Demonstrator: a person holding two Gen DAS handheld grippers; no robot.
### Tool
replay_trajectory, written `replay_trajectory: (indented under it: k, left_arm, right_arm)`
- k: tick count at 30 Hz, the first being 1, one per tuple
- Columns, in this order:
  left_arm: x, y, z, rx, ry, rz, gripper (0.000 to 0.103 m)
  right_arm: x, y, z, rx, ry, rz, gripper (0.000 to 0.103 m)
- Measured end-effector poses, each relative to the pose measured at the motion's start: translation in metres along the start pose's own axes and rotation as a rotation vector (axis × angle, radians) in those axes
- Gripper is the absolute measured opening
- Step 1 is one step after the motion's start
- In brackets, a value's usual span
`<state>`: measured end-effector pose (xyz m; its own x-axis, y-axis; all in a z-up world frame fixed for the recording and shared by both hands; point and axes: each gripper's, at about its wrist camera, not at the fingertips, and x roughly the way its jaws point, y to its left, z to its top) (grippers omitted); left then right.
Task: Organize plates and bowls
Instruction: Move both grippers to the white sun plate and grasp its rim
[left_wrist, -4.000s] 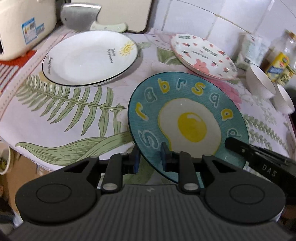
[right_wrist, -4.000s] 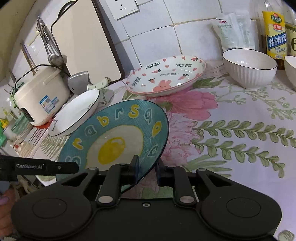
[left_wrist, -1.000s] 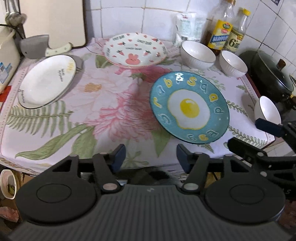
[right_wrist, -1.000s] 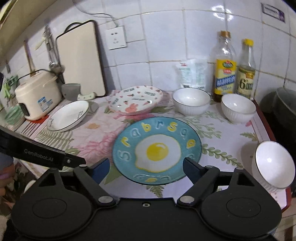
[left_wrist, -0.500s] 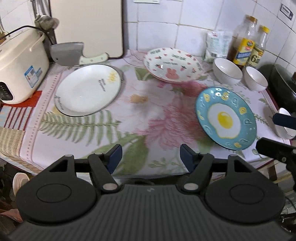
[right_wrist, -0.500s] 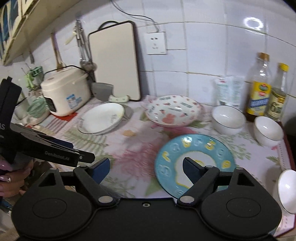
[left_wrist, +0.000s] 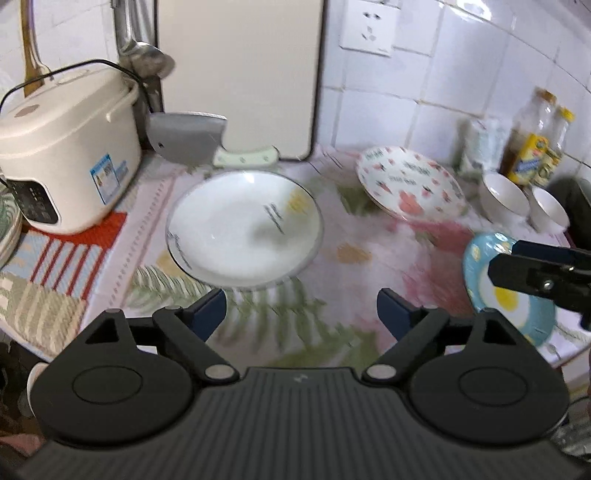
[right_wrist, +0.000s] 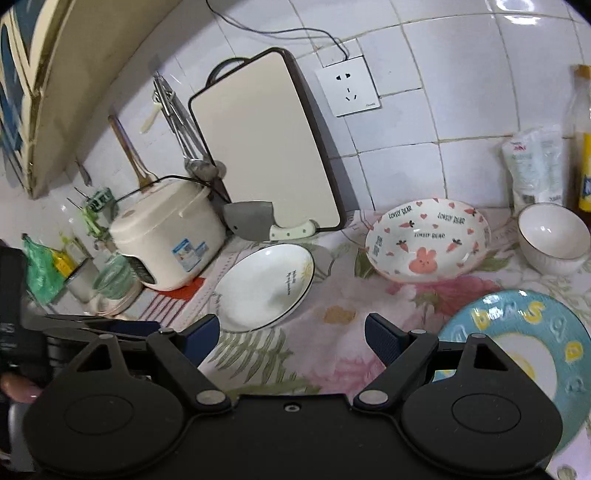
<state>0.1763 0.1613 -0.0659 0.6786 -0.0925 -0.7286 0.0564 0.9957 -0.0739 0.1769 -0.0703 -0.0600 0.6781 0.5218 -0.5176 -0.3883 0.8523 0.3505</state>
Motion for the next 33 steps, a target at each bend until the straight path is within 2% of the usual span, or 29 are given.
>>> replay_trajectory:
  k: [8,11,18,27,31,32,33]
  left_arm:
    - [0.044,0.048,0.001,-0.022,-0.072,0.061,0.089]
    - [0.062,0.068,0.001,-0.074,-0.055,0.063,0.089]
    - [0.099,0.09,-0.003,-0.14,-0.006,0.083,0.089]
    - [0.131,0.105,-0.003,-0.188,0.015,0.144,0.089]
    - [0.138,0.114,-0.004,-0.239,0.025,0.09,0.084]
    - [0.139,0.115,-0.004,-0.247,0.03,0.077,0.082]
    - [0.141,0.116,-0.004,-0.254,0.044,0.066,0.07]
  right_arm:
    - [0.08,0.011,0.002,-0.091,0.022,-0.061,0.088]
    - [0.107,0.015,0.002,-0.097,0.025,-0.07,0.087]
    - [0.159,0.019,-0.001,0.003,0.054,-0.02,0.085]
    - [0.201,0.017,-0.005,0.056,0.095,-0.048,0.07]
    - [0.21,0.009,-0.005,0.116,0.104,-0.056,0.054]
    - [0.211,0.007,-0.005,0.13,0.107,-0.055,0.048]
    - [0.212,0.007,-0.005,0.137,0.111,-0.052,0.046]
